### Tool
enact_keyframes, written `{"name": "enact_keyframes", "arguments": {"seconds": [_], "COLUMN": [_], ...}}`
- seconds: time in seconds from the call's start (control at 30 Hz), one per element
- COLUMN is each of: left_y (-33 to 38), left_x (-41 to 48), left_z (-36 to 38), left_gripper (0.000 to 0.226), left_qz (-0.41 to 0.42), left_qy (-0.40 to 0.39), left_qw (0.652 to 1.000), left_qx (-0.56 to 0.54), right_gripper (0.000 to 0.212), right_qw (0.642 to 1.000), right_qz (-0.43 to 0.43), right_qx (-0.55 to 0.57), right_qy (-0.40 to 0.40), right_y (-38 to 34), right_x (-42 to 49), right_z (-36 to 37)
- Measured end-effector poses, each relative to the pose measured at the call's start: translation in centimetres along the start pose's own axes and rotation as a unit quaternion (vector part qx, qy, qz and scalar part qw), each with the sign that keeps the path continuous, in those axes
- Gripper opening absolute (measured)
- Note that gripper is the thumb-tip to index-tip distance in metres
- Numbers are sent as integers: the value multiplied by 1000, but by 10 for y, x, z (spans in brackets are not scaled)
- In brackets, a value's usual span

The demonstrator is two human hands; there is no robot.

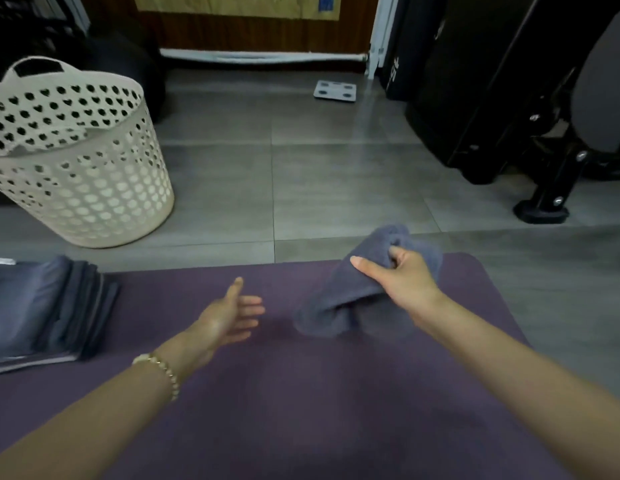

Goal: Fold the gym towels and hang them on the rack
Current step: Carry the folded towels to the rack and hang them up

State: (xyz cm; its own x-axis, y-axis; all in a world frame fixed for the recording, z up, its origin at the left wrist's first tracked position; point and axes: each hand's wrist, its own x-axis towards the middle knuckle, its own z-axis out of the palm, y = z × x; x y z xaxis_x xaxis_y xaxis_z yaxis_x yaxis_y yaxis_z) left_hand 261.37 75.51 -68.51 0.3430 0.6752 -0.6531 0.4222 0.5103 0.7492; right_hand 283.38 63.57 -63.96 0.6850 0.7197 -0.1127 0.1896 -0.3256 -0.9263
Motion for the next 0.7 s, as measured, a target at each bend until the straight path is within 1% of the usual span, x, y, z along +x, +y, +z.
{"name": "enact_keyframes", "arguments": {"seconds": [0.07, 0.1, 0.17, 0.27, 0.3, 0.37, 0.43, 0.5, 0.57, 0.63, 0.7], "left_y": [40, 59, 95, 167, 199, 282, 345, 416, 473, 524, 566], "left_x": [-37, -58, -103, -177, -203, -256, -293, -330, -361, -383, -398], "left_z": [-17, -24, -39, -72, -80, -87, -81, -79, -80, -78, -68], "left_gripper": [43, 37, 28, 30, 28, 21, 19, 21, 21, 20, 20], "left_qz": [29, 46, 63, 100, 115, 141, 181, 236, 285, 327, 362], "left_qy": [10, 15, 23, 45, 45, 33, 12, -16, -24, -24, -24], "left_qw": [1000, 999, 996, 977, 973, 972, 966, 946, 918, 893, 867], "left_qx": [5, 24, 63, 183, 195, 184, 187, 223, 276, 308, 341], "right_gripper": [37, 41, 44, 38, 37, 35, 30, 32, 32, 30, 33], "right_qw": [996, 992, 983, 977, 978, 980, 981, 980, 976, 974, 971], "right_qz": [-17, -16, -2, 31, 37, 32, 8, -30, -65, -98, -120], "right_qx": [-84, -123, -178, -207, -203, -196, -191, -197, -206, -204, -205], "right_qy": [-30, -38, -35, -33, -37, -26, -30, -31, -24, -15, -3], "right_y": [-50, -76, -138, -245, -282, -364, -426, -498, -554, -595, -627], "right_x": [-7, -12, -22, -39, -46, -55, -62, -67, -70, -68, -60], "right_z": [-28, -44, -80, -139, -156, -189, -206, -223, -242, -260, -276]}}
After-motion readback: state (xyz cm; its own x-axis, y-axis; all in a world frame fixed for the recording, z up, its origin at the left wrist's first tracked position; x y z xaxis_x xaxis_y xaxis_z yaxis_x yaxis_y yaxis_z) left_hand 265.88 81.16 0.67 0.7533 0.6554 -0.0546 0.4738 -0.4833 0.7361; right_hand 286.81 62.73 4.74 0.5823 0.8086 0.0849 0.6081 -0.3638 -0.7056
